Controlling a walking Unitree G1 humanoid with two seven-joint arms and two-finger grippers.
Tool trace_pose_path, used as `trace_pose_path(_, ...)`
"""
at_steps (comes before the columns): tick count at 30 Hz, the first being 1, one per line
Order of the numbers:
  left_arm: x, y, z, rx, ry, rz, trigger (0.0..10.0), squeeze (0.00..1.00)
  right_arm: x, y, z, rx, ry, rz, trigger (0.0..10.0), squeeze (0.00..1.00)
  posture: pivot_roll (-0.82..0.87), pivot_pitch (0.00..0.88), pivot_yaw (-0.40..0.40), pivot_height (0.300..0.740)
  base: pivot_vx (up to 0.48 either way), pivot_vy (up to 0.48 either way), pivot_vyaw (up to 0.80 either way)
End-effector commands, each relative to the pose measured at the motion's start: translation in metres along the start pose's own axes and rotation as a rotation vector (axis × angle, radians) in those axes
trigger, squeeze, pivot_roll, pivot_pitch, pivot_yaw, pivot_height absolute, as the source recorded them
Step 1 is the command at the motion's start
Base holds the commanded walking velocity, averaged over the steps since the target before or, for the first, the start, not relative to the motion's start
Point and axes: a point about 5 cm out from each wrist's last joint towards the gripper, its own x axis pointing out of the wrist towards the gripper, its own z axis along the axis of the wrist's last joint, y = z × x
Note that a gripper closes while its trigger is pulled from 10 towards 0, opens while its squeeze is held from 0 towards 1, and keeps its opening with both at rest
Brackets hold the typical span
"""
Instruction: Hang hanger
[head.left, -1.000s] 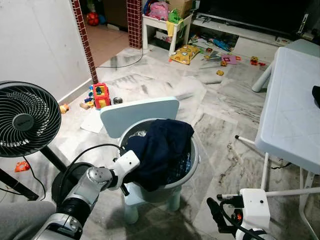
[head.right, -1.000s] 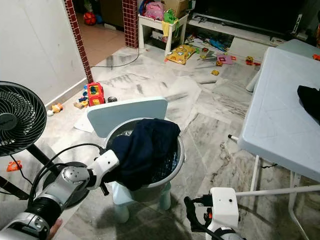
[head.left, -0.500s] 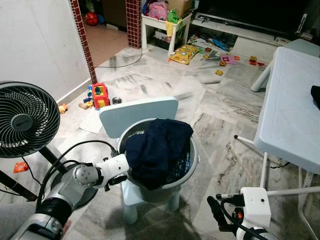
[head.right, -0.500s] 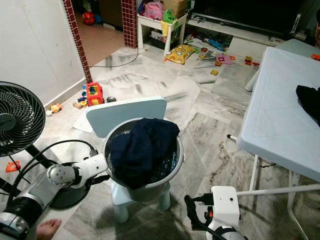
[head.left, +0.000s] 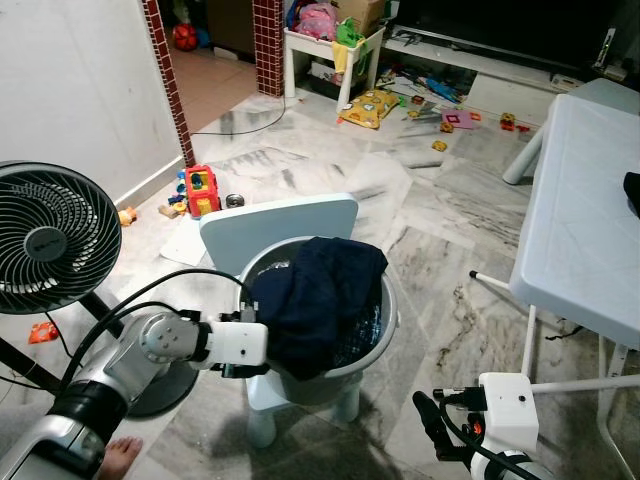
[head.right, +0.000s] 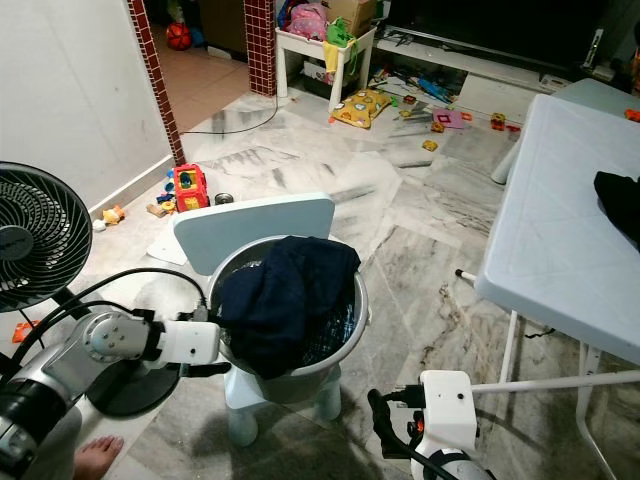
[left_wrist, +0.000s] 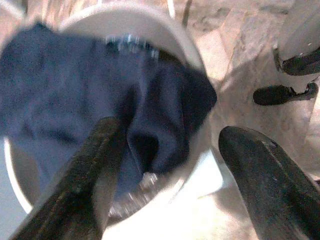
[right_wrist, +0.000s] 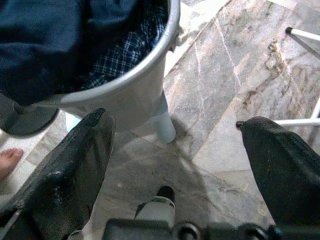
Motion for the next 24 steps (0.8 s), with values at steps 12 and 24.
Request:
trace_pose_path(12, 0.024, 0.023, 0.011, 0.22, 0.046, -0.055, 10.0, 1.0, -0.011, -0.001, -0.007, 0.015, 0.019, -0.025, 10.0, 0.0, -0.07, 0.083, -0.026, 0.74, 0.0, 0.0, 0.0)
trace_pose_path(24, 0.037, 0.035, 0.028, 0.001, -0.124, 0.113, 10.0, 0.0, -0.011, -0.005, -0.001, 0.003, -0.021, -0.044, 10.0, 0.0, -0.07, 0.073, -0.029, 0.74, 0.0, 0.0, 0.0)
